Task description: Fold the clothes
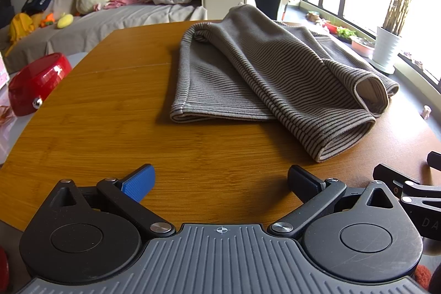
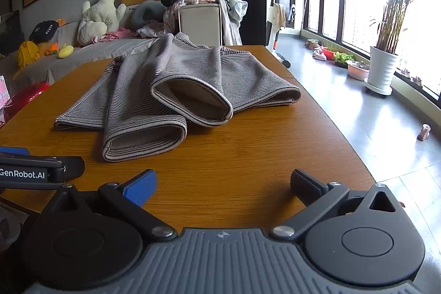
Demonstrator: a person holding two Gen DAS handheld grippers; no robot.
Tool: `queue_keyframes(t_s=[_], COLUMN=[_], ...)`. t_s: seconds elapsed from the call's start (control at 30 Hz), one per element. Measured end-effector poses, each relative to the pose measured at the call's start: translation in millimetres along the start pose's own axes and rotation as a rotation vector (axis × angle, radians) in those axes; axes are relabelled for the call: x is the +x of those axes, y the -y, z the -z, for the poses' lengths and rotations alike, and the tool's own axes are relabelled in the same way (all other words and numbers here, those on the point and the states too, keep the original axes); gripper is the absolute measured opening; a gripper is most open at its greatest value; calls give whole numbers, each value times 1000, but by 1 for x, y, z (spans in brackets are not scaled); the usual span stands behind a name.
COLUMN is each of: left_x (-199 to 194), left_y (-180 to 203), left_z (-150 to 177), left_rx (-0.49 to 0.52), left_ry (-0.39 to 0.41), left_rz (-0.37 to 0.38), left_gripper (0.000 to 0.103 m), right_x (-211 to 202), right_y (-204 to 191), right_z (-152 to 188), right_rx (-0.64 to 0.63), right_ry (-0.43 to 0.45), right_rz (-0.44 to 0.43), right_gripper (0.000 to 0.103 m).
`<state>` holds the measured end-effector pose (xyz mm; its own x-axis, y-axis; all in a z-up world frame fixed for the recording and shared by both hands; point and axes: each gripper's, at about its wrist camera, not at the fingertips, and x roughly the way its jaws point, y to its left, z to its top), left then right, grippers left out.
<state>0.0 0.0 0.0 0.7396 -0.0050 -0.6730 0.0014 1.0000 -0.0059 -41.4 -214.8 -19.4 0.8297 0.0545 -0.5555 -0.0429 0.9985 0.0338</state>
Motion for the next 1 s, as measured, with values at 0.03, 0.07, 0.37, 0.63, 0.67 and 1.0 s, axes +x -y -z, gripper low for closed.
queue_keyframes(t_s=[0.03,0.07,0.37,0.63,0.67,1.0], left_x=[0,0,-1,-1,-2,-1], left_y=[0,0,0,4,3,3], left_z=[0,0,0,-2,-2,-1], left_rx=[1,1,6,6,6,7], left_ry=[1,1,6,5,6,8], left_rz=[-1,-1,-6,-6,-6,-6], left_gripper=[103,103,103,103,103,103], right_x=[0,0,0,0,-1,-1], right_y=[0,0,-1,-1,-1,-2], right_z=[0,0,1,1,1,1], right_rx=[0,-1,-6,-6,-6,-9], right_ry=[0,0,1,2,2,2], right_rz=[0,1,3,3,3,5], right_gripper=[103,103,103,103,103,103])
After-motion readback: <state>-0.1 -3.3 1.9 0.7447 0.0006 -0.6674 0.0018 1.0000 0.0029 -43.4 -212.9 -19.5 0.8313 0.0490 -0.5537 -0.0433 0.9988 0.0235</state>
